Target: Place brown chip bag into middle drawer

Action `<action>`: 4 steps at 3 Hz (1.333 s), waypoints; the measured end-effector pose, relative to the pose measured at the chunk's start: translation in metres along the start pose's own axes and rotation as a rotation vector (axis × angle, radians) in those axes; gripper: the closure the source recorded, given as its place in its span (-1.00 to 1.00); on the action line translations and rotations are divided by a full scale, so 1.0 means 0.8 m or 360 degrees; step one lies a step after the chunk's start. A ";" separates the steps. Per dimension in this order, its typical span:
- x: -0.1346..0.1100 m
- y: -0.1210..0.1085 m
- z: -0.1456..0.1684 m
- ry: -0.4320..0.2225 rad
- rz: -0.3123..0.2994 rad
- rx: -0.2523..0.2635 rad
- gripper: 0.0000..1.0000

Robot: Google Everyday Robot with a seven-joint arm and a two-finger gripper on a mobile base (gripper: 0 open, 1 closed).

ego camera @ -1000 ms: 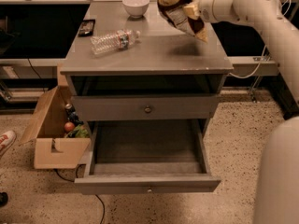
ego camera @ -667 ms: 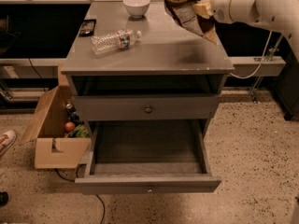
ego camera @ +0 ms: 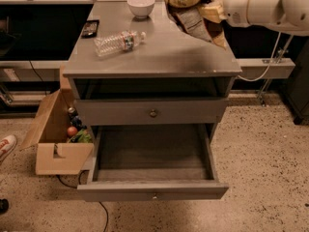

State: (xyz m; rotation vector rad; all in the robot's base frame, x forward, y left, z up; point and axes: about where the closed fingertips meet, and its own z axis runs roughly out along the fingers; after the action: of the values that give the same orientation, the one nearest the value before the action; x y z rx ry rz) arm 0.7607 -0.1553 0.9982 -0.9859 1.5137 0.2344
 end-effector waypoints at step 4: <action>0.033 0.204 -0.136 0.0238 -0.0273 -0.0410 1.00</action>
Offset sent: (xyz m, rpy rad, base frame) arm -0.2150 0.0140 -0.0443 -0.3084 0.0503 0.2271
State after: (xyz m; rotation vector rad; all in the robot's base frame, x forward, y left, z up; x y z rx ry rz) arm 0.5739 -0.1381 0.9353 -1.3574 1.5487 0.2414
